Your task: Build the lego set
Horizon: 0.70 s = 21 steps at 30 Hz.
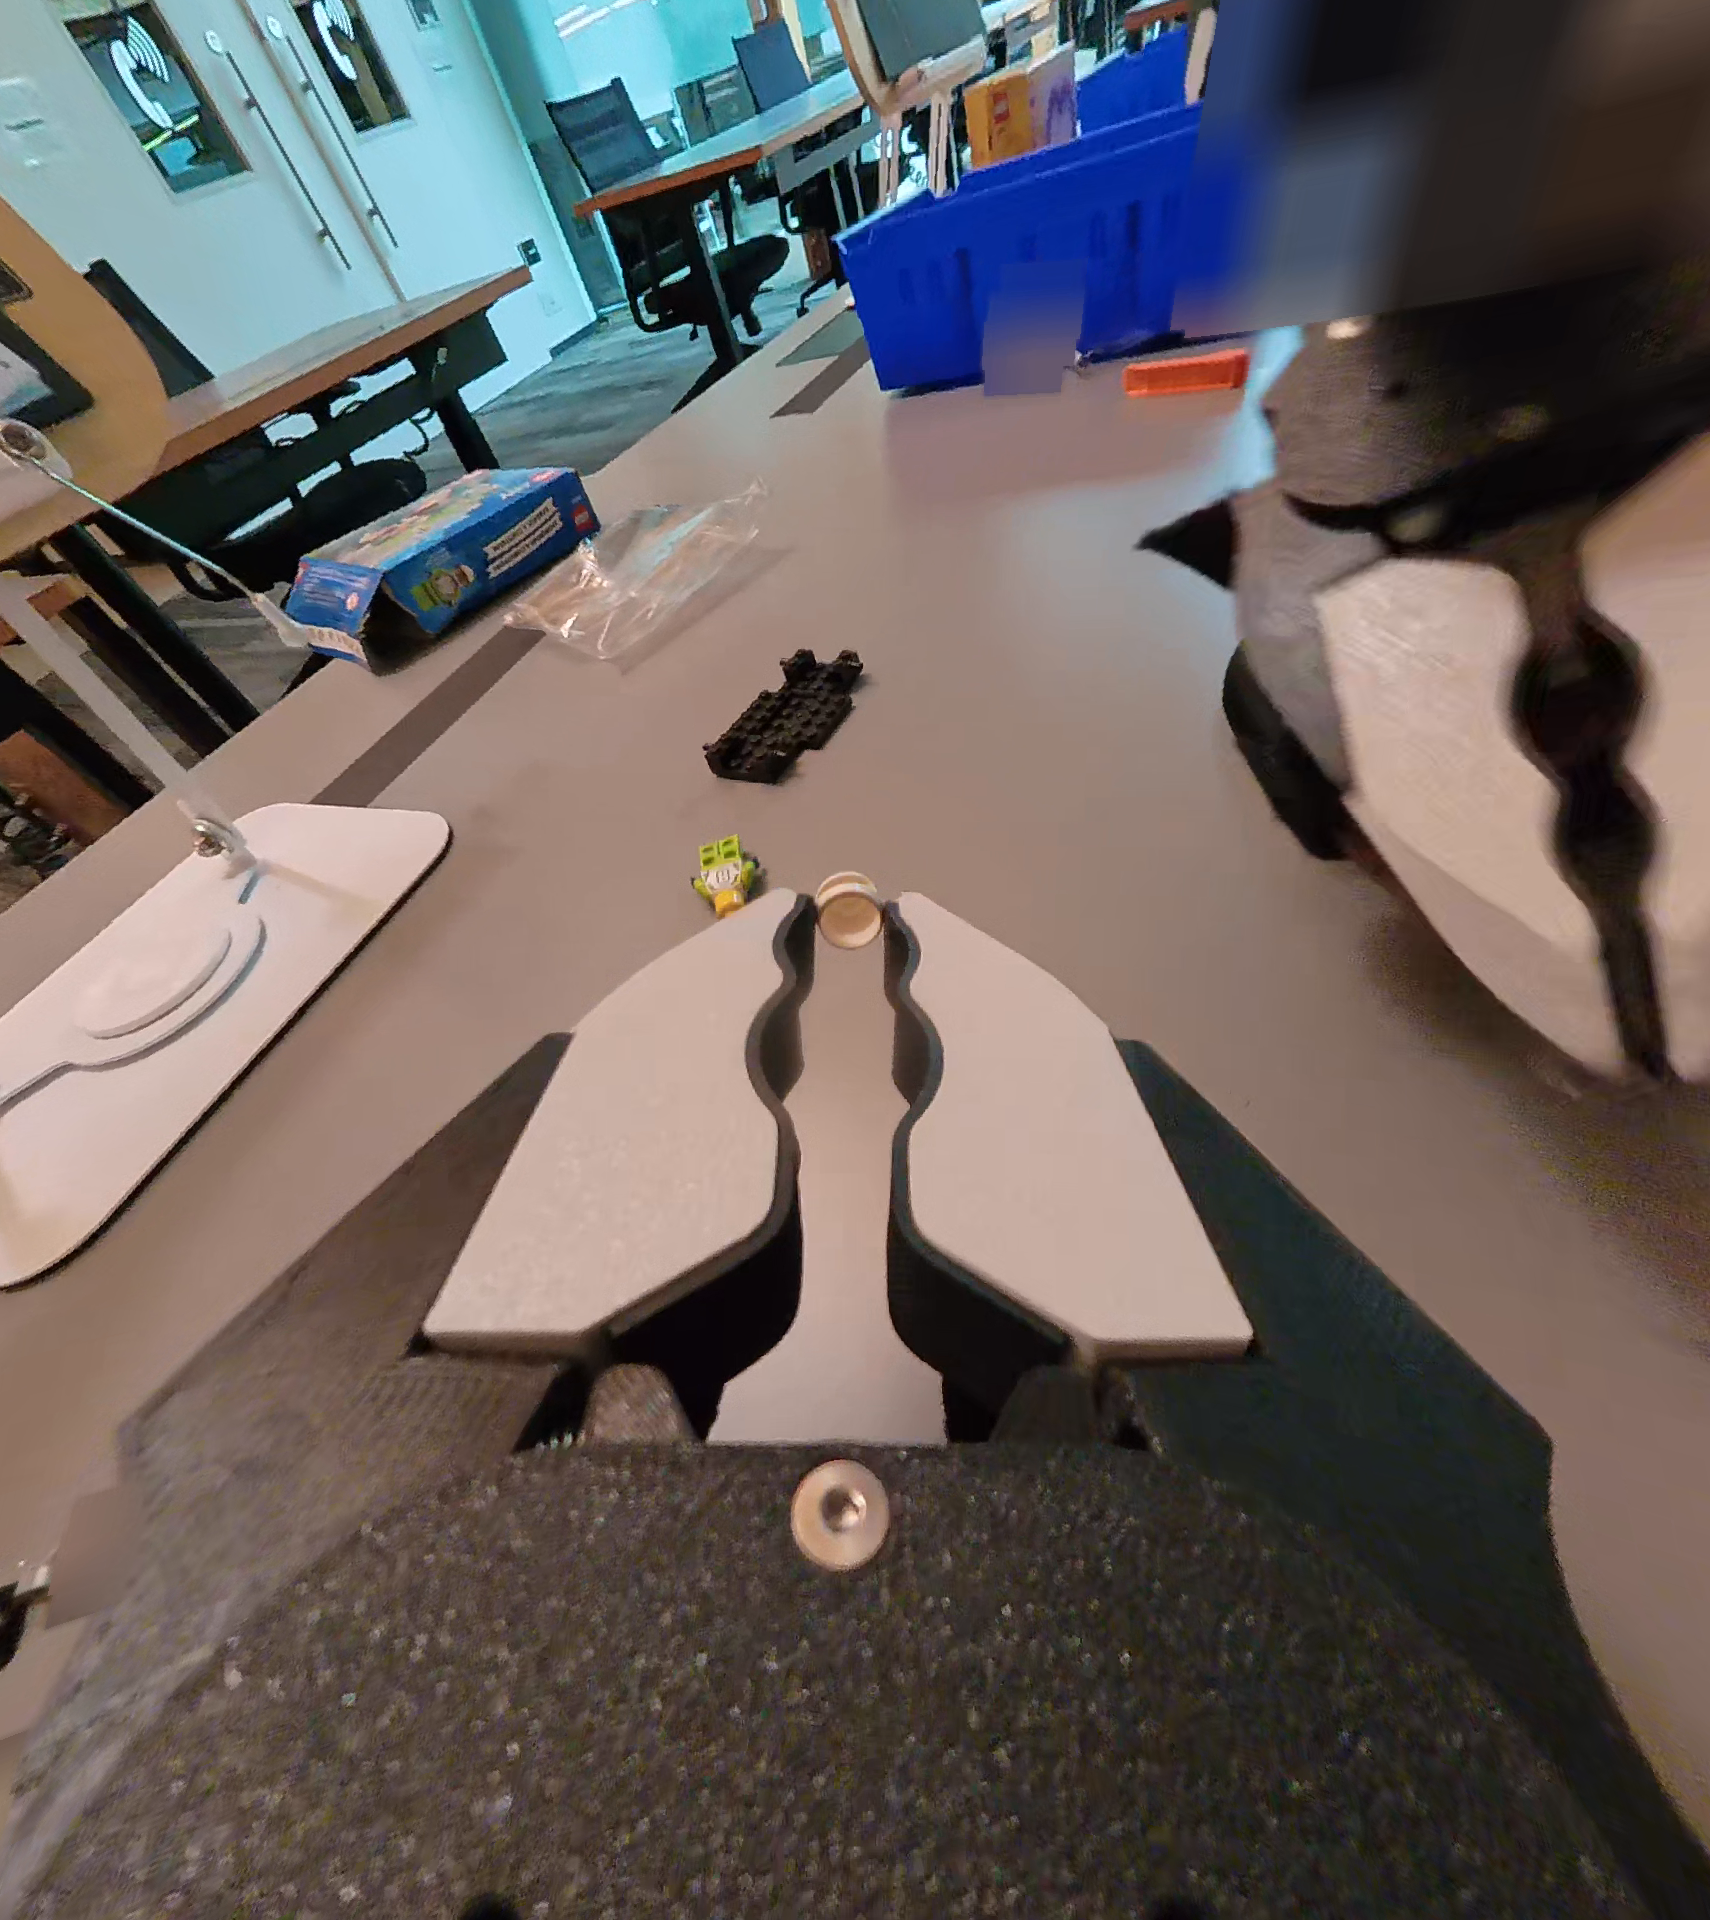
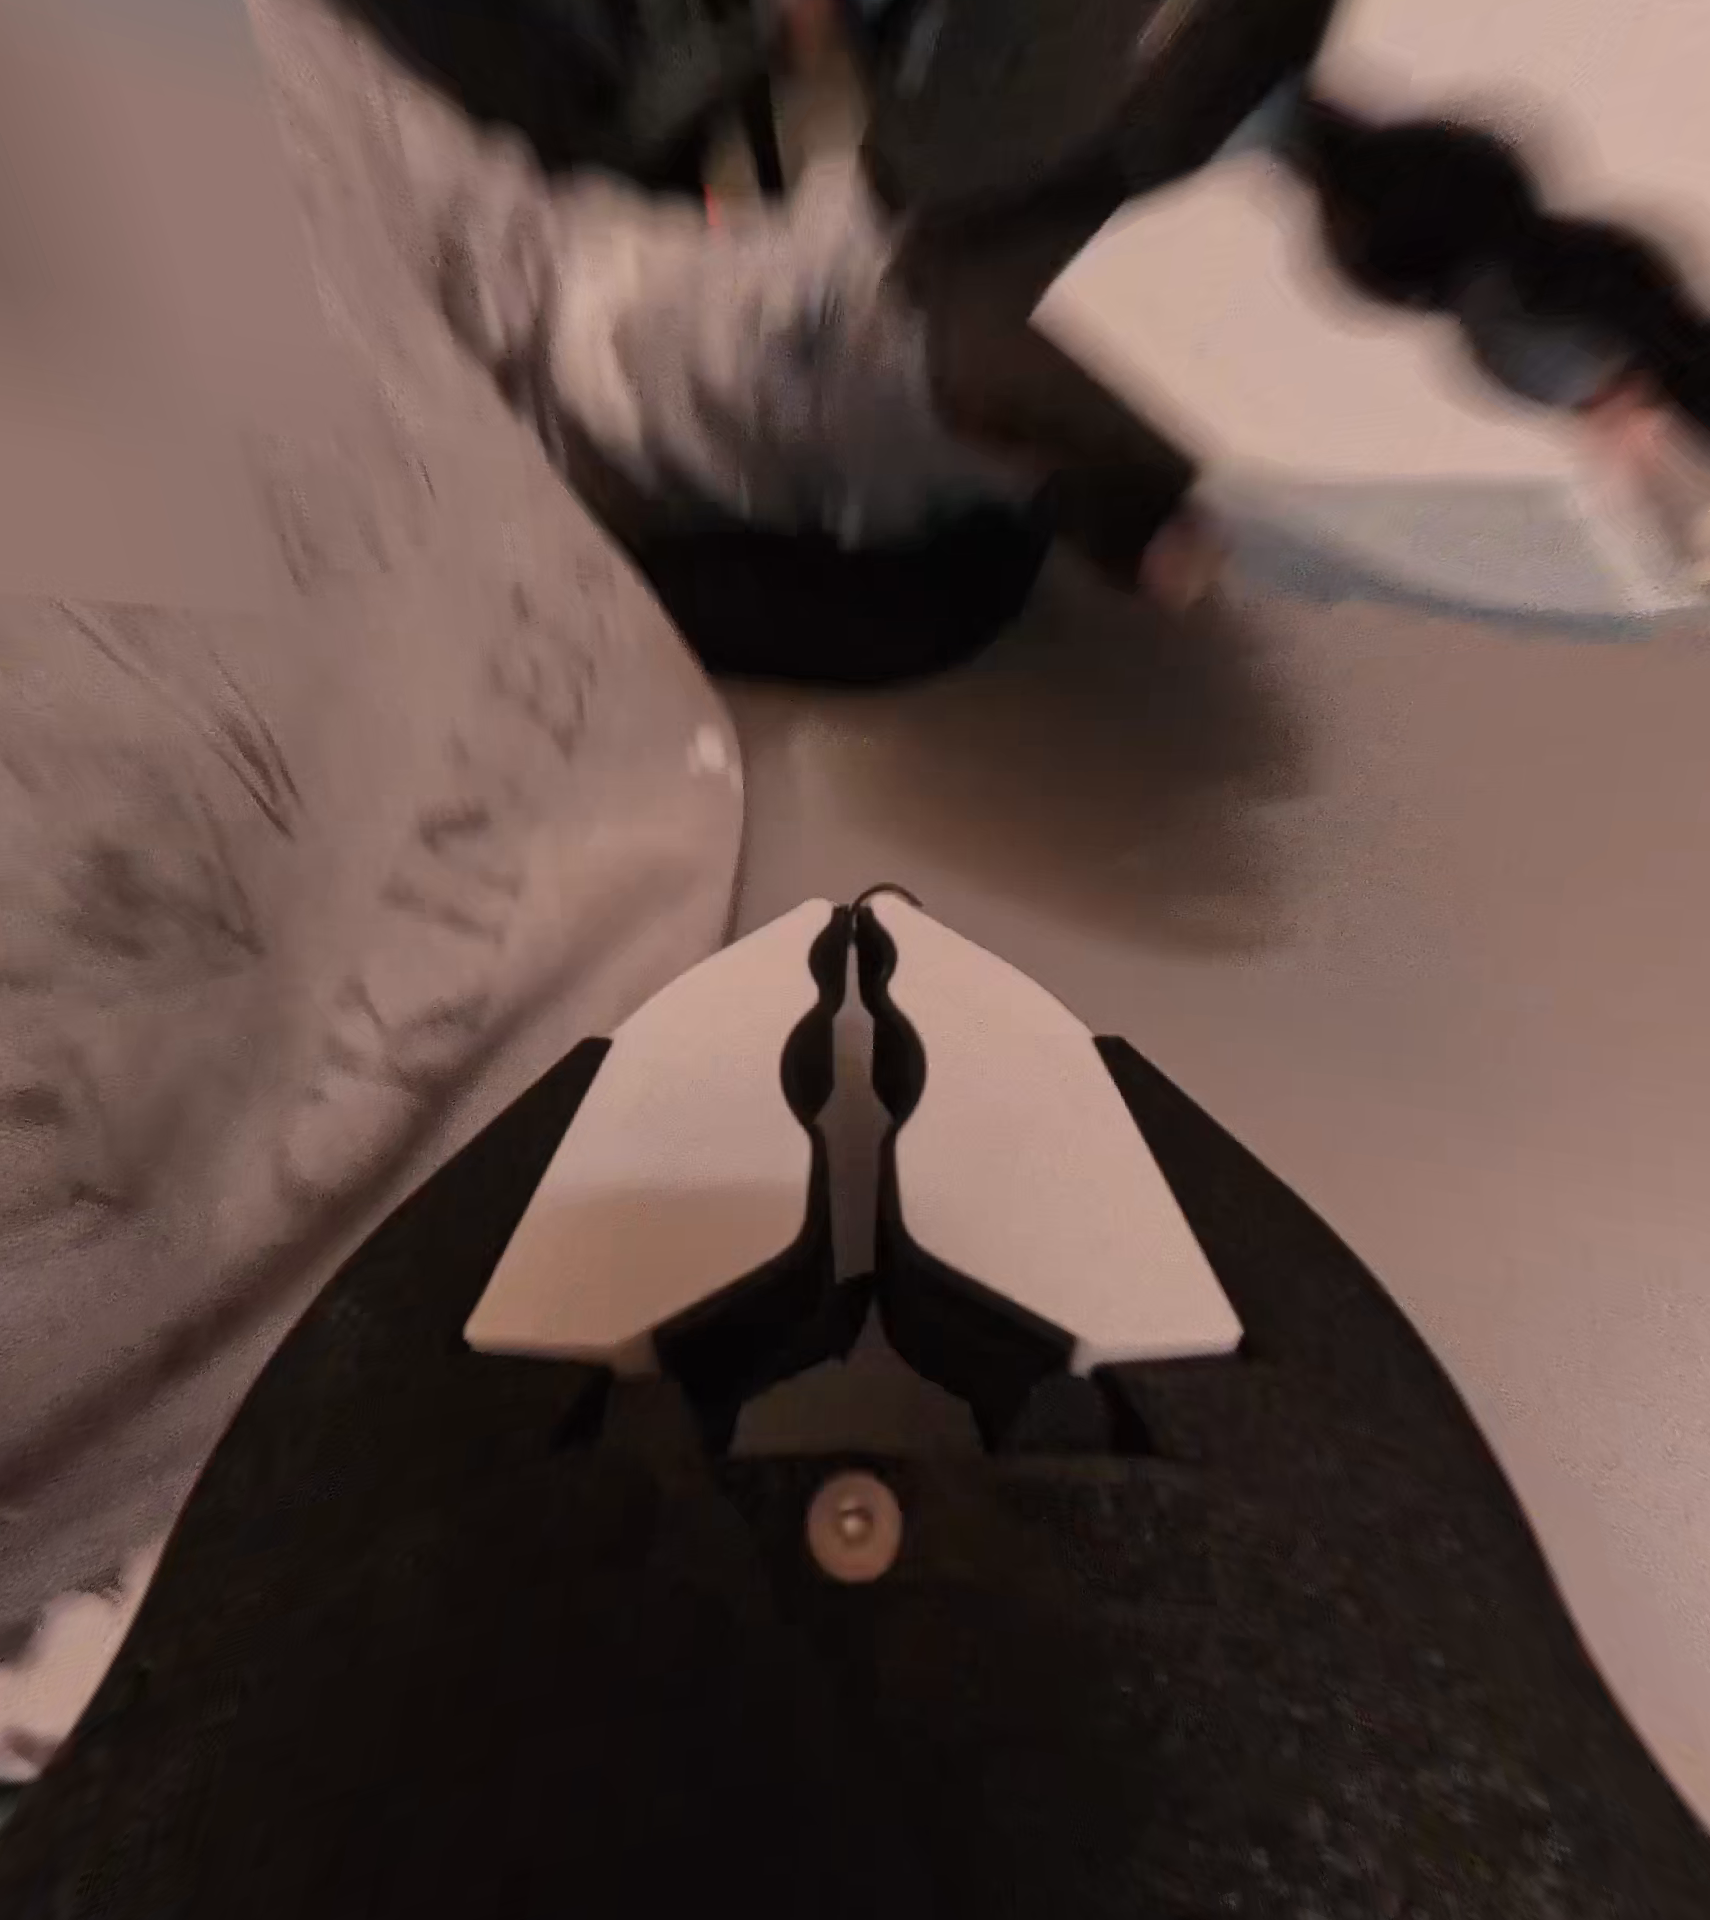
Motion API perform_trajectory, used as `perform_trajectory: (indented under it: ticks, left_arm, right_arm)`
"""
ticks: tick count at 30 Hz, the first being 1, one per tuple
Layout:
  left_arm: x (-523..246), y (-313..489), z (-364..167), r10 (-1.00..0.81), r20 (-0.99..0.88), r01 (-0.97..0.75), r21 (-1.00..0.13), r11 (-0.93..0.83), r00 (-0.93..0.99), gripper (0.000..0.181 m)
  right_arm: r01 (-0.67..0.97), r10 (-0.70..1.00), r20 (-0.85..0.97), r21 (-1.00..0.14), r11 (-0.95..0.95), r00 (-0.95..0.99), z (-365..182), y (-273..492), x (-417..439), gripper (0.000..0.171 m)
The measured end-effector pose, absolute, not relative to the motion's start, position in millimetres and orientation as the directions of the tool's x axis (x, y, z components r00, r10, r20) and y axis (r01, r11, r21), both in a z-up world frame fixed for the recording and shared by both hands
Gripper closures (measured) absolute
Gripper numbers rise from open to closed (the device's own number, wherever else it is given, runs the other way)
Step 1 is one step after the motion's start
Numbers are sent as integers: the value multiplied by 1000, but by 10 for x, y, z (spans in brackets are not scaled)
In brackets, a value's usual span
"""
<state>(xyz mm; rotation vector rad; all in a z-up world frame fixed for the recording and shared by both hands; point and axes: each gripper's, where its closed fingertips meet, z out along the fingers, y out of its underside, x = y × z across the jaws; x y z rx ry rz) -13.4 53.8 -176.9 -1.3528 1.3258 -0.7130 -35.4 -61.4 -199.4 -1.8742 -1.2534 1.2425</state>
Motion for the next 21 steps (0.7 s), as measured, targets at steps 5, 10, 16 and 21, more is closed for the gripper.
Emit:
perform_trajectory:
  ticks: [5,10,16,21]
  left_arm:
    - [-137,485,-1644,-955,-226,-239,-954,178,191,169]
    - [-124,432,-1604,-960,-223,-205,-961,187,169,169]
    - [-126,478,-1647,-956,-226,-228,-957,182,185,169]
    - [-179,627,-1686,-948,-205,-257,-956,140,245,169]
  right_arm:
    - [-87,764,-645,-762,-642,8,-1324,-189,-167,171]
    - [-251,692,-715,-655,-712,-99,-1190,25,-62,170]
    - [-82,696,-718,-694,-715,15,-1479,101,-102,171]
    - [325,797,-547,-728,-604,255,-2118,223,6,170]
